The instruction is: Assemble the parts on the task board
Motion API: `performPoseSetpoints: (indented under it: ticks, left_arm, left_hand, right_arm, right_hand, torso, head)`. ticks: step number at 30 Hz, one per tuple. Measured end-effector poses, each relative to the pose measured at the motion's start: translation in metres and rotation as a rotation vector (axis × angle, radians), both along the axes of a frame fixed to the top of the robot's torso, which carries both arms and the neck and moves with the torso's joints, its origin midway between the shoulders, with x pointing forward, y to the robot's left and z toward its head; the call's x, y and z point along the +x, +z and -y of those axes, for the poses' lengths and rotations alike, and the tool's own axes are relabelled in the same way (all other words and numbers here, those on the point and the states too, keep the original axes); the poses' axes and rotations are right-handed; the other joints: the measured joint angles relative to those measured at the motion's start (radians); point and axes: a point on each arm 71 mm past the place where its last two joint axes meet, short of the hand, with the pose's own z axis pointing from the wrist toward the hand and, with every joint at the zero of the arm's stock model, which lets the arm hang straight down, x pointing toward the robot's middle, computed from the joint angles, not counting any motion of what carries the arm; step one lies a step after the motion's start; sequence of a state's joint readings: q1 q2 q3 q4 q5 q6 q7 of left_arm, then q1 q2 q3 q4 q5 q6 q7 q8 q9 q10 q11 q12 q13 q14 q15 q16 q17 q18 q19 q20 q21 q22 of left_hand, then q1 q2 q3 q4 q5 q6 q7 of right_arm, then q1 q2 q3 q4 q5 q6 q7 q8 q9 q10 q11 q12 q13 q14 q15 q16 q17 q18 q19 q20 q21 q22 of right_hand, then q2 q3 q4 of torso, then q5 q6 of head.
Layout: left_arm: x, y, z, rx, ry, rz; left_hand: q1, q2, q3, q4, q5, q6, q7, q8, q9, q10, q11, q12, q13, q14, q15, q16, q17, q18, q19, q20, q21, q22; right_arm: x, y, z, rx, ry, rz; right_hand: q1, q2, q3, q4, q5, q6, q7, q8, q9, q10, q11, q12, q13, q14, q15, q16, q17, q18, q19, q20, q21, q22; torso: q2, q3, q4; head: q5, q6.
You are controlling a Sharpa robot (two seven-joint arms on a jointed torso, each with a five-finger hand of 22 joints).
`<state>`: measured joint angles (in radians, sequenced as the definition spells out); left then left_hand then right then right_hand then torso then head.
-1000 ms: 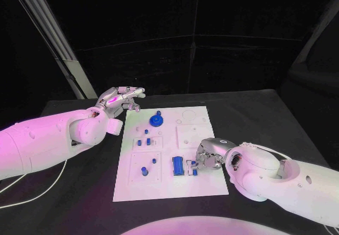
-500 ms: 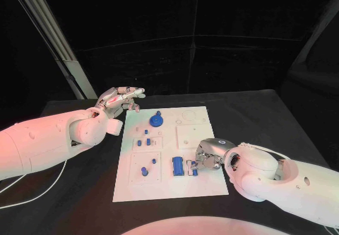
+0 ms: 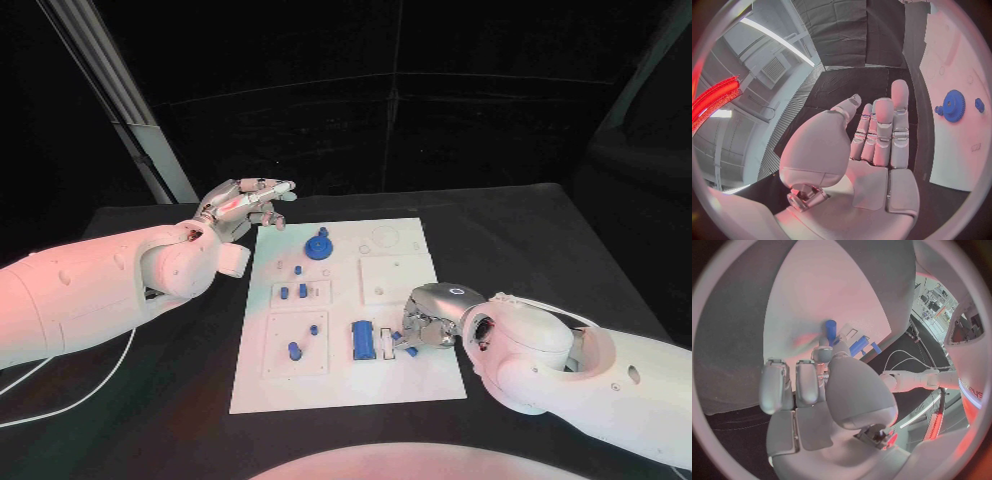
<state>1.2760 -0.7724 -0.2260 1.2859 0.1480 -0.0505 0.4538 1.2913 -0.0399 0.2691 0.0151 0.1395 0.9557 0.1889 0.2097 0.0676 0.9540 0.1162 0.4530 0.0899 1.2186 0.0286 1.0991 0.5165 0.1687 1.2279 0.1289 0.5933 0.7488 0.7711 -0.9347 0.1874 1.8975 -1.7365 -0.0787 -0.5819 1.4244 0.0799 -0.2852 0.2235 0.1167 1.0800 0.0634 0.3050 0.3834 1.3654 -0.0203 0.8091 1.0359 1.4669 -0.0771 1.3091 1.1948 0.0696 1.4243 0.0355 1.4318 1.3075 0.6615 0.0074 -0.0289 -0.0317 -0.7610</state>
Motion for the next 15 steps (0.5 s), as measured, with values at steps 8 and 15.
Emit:
performPoseSetpoints:
  ticks: [8, 15]
  left_arm:
    - [0.0002, -0.0002, 0.0004, -0.001, -0.003, -0.001]
    - [0.0002, -0.0004, 0.0012, -0.003, -0.010, -0.004]
  left_hand:
    - [0.000, 0.000, -0.002, 0.002, 0.000, 0.000, 0.000, 0.000, 0.000, 0.000, 0.000, 0.000, 0.000, 0.000, 0.000, 0.000, -0.002, 0.000, 0.000, 0.000, 0.000, 0.000]
    - [0.000, 0.000, -0.011, 0.006, 0.000, 0.000, 0.000, 0.000, 0.000, -0.007, 0.000, 0.004, -0.001, -0.004, 0.004, 0.000, -0.006, 0.000, 0.000, 0.000, -0.004, -0.002]
  right_arm:
    - [-0.0002, 0.0006, 0.0052, -0.009, -0.006, 0.007]
    - [-0.0002, 0.0020, 0.0063, -0.020, 0.001, 0.026]
  right_hand:
    - [-0.013, -0.012, 0.000, 0.000, -0.016, -0.014, 0.005, 0.000, 0.000, -0.008, 0.008, -0.019, -0.010, 0.000, 0.000, -0.008, -0.010, 0.000, -0.007, 0.000, -0.007, -0.008]
    - [0.024, -0.060, 0.013, -0.033, -0.006, -0.090, 0.029, -0.035, -0.009, -0.060, 0.031, -0.091, -0.055, -0.002, 0.013, -0.017, -0.013, 0.000, -0.029, 0.015, -0.030, -0.040]
  torso:
    - [0.000, 0.0002, 0.0000]
    - [0.000, 0.0001, 0.0000]
  head:
    - [-0.001, 0.000]
    - [-0.001, 0.001]
